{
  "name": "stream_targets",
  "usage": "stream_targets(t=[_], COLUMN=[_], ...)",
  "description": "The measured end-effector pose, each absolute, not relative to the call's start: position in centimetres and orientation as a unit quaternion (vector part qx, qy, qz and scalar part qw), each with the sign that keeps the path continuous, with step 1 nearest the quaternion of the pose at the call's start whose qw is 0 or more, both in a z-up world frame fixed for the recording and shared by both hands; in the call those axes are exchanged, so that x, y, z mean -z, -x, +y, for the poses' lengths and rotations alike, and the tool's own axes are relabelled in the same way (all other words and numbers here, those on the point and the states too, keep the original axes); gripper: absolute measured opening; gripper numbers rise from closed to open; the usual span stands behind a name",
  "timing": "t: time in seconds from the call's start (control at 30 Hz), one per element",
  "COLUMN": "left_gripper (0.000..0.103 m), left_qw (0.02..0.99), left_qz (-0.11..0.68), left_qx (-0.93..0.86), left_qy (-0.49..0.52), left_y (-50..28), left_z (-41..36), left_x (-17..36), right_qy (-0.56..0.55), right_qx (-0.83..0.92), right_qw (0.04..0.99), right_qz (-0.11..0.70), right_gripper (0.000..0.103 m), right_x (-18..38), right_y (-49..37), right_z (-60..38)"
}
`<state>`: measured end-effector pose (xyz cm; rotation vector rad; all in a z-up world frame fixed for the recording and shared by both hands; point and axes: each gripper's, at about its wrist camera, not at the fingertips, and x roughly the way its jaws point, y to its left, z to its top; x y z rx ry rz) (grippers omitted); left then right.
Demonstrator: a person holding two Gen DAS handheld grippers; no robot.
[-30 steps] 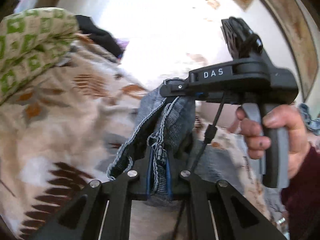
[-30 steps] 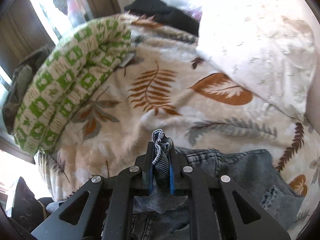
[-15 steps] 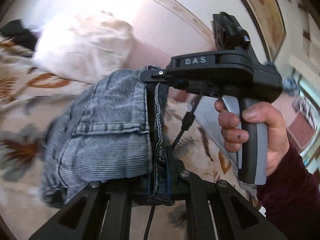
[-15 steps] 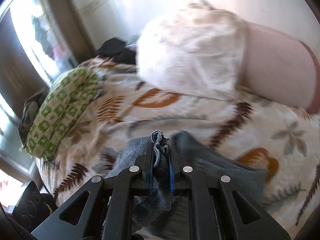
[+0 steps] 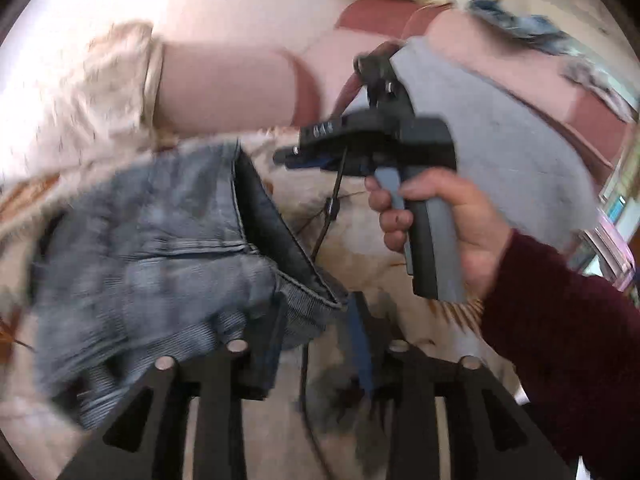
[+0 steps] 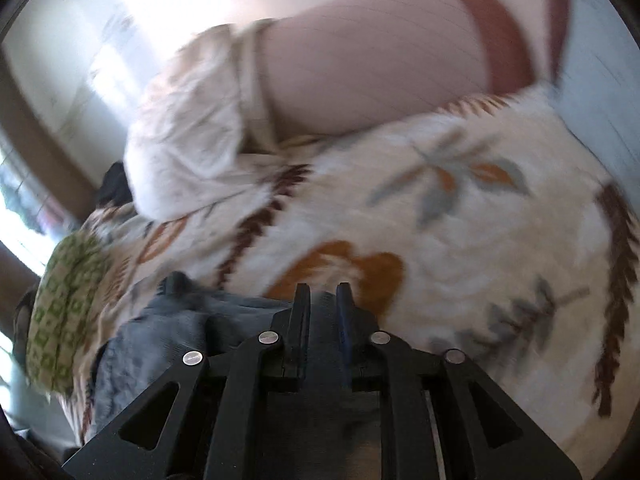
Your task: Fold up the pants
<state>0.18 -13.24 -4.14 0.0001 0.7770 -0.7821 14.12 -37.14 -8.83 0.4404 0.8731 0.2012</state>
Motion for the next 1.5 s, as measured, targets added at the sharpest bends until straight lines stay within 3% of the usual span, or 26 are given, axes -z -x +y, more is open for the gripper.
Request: stream_targets(t=[0.1,0.17,0.27,0.33,0.5,0.7,0.83,0.87,1.13,1.33,1.5], left_gripper=[0.048,0.050,0.050,0.050,0.047,0.034,0.026,0.026,0.026,0.028,0.028], left_qw=[0.878,0.897,0.910,0.908,0.886,0.881,0.880,0.880,0.878,0.866,0.869], left_qz=[0.336,0.322,0.341,0.359,0.419,0.428,0.428,0.427,0.417,0.439,0.441], left_qx=[0.341,0.304,0.234,0.215,0.192,0.200,0.205,0.207,0.229,0.231,0.221], left_qy=[-0.008,-0.001,-0.025,-0.007,0.043,0.033,0.000,-0.010,-0.052,-0.057,-0.039], left_y=[0.7,-0.3,-2.7,-4.0,-6.1,-4.7,-4.4,-4.3,-4.3,-4.4,-4.6], left_z=[-9.0,-5.8,-2.5,-0.3,2.1,-0.1,-2.6,-3.3,-9.6,-10.5,-7.7], left_x=[2.0,1.2,2.0,3.2,6.5,7.2,6.8,6.7,6.1,6.9,5.0], right_qy=[-0.235,-0.251,-0.265,-0.273,-0.307,-0.352,-0.349,-0.344,-0.296,-0.297,-0.273], right_qx=[-0.123,-0.147,-0.192,-0.216,-0.211,-0.227,-0.241,-0.237,-0.138,-0.083,-0.117], right_qw=[0.876,0.867,0.858,0.842,0.808,0.779,0.778,0.783,0.846,0.802,0.802], right_qz=[0.403,0.404,0.396,0.413,0.457,0.466,0.463,0.461,0.422,0.511,0.519], right_gripper=[0.015,0.037,0.054,0.059,0.059,0.056,0.020,0.018,0.015,0.015,0.021], right_x=[7.1,5.6,4.0,4.2,7.5,9.3,9.1,8.9,7.2,12.5,11.1], right_y=[-11.5,-9.5,-6.1,-4.6,-3.2,-3.8,-3.9,-3.9,-4.1,-6.0,-5.3], right_z=[-37.5,-36.7,-34.5,-32.2,-28.9,-28.6,-28.1,-28.2,-31.8,-34.0,-33.0])
